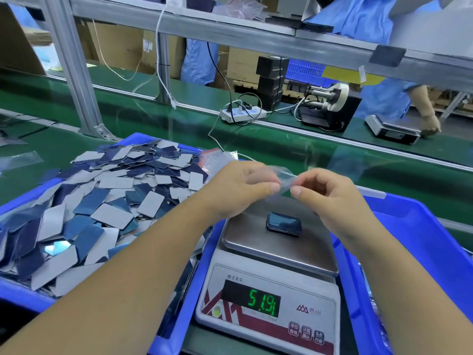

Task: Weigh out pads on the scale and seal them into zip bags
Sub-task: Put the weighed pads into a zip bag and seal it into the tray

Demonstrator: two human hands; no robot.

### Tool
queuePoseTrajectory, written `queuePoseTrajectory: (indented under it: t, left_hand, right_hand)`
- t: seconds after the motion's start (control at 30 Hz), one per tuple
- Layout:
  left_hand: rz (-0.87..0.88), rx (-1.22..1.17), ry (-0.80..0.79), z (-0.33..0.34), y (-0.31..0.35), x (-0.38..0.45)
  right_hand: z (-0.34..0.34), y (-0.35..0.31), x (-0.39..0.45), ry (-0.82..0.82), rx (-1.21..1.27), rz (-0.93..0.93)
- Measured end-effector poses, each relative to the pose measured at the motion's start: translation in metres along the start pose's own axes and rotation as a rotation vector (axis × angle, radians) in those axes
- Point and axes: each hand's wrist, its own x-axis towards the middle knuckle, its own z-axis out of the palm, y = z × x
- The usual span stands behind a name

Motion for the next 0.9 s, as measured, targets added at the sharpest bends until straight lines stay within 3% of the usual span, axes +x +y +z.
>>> queuePoseTrajectory:
  t: [0.1,0.17,0.3,0.63,0.8,0.9]
  left_hand:
    - [-0.074,-0.052,0.072,-0.006,-0.003,0.001]
    - [-0.134,-0.061,0.055,-0.007,-0.006,0.002]
    - [-0.166,-0.084,0.002,-0.006,-0.007,0.003]
    - [-0.176,-0.156,-0.018,-0.001,-0.009,0.003]
    - [-0.212,-0.192,0.11,-0.001,-0.014,0.007]
    - [-0.189,-0.235,0.079,-0.003,-0.016,0.006]
  right_hand:
    - [-0.006,0.007,0.0,-0.127,-0.4,0.115]
    - [-0.005,0.008,-0.001,-0.237,-0.465,0.169]
    - [-0.002,0.008,0.001,-0.253,-0.53,0.213]
    - [-0.001,0.005,-0.001,-0.29,-0.558,0.194]
    - [-0.001,0.008,0.0,-0.308,-0.353,0.161]
    - [0.001,0.01,0.0,-0.233,-0.362,0.116]
